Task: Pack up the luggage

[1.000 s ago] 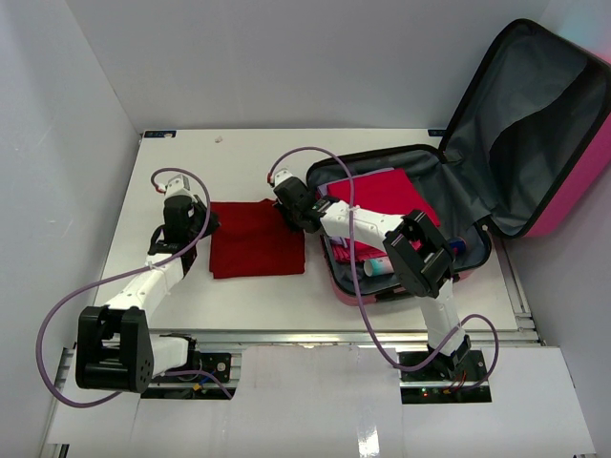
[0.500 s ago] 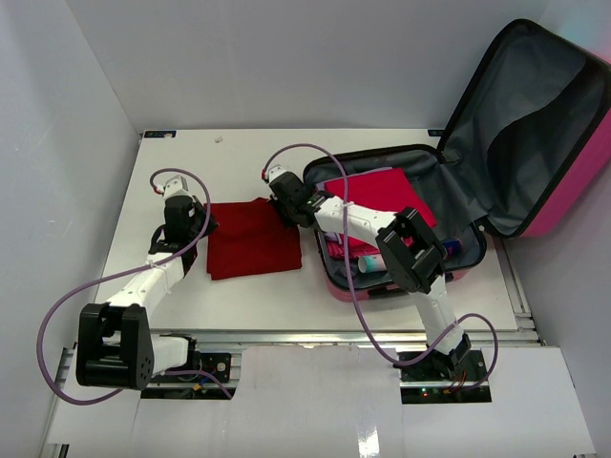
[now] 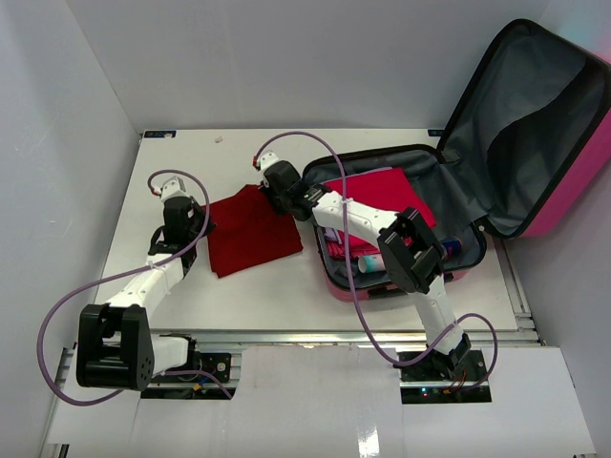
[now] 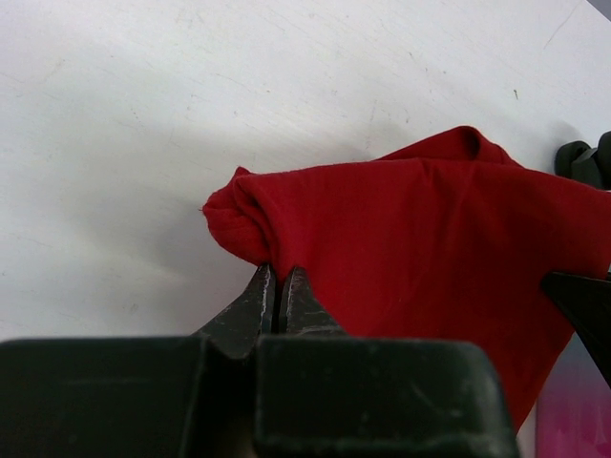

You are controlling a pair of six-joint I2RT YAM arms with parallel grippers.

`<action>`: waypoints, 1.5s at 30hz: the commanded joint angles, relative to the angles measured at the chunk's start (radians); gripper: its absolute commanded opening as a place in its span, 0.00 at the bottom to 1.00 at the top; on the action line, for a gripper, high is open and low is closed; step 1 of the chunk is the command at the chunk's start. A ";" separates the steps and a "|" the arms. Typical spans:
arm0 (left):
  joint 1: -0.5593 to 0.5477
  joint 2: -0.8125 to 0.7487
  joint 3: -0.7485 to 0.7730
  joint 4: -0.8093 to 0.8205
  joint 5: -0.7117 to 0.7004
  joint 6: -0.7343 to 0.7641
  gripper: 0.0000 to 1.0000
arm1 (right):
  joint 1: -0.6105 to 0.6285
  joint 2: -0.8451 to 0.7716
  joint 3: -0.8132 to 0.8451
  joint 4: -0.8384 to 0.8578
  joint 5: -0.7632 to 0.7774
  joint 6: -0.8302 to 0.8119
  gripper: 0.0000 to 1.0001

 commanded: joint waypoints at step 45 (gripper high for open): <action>-0.725 -0.114 0.318 0.070 0.047 -0.067 0.00 | 0.000 -1.091 -0.499 -0.145 0.467 -0.104 0.09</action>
